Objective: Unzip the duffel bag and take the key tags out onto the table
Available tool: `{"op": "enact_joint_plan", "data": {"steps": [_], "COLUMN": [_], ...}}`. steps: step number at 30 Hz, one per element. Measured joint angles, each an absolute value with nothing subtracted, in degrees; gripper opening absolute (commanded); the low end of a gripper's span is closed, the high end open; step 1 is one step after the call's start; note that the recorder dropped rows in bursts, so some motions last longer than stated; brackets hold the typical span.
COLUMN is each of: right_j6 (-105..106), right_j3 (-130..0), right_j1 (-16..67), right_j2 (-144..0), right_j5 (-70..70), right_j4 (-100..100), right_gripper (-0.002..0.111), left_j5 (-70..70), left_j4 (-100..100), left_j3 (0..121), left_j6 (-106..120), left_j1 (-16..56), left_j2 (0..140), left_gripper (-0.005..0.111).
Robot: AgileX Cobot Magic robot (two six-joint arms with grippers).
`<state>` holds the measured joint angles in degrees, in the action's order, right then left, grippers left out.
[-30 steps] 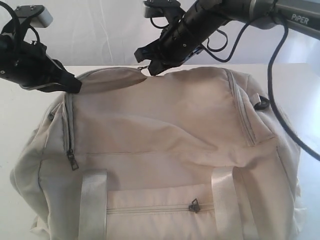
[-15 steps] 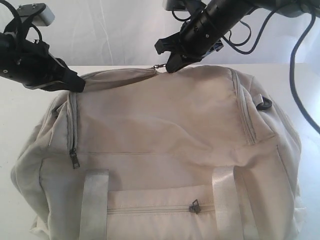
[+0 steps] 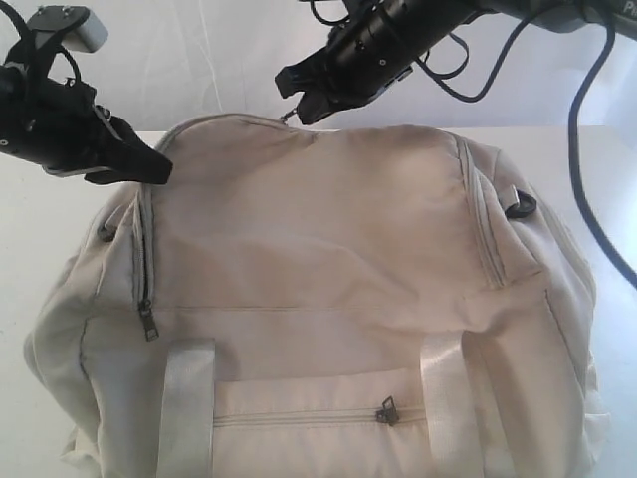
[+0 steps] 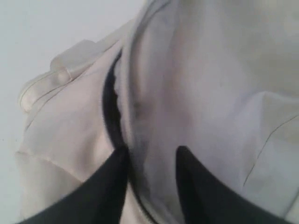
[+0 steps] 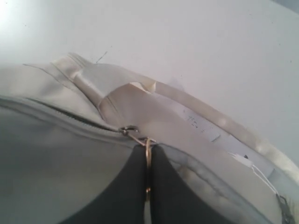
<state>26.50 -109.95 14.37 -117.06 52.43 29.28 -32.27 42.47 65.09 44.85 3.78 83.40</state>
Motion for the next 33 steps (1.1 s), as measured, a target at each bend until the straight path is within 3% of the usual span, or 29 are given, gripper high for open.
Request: {"op": "enact_joint_plan", "data": {"steps": [2, 22, 25, 31, 33], "right_j6": [26.60, 26.73, 26.73, 26.73, 26.73], "right_j3": [-109.95, -109.95, -109.95, -109.95, -109.95], "right_j1": [15.33, 15.97, 15.97, 15.97, 15.97], "right_j2": [-117.06, -117.06, -117.06, -117.06, -117.06], "right_j5": [51.70, 51.67, 51.67, 51.67, 51.67], "right_j4": [29.24, 28.77, 28.52, 27.94, 27.18], "right_gripper": [0.000, 0.000, 0.000, 0.000, 0.000], "left_j5": [-31.31, -36.10, -36.91, -37.55, -37.91], "left_j4": [44.81, 51.15, 51.15, 51.15, 51.15], "left_j3": [65.09, 84.38, 84.49, 84.49, 84.49], "left_j6": [46.81, 48.68, 48.56, 48.56, 48.15], "left_j1": [3.78, 5.08, 5.34, 5.44, 5.44], "left_j2": [83.40, 101.34, 102.51, 103.06, 103.06], "left_gripper": [0.067, 0.060, 0.049, 0.004, 0.000]}}
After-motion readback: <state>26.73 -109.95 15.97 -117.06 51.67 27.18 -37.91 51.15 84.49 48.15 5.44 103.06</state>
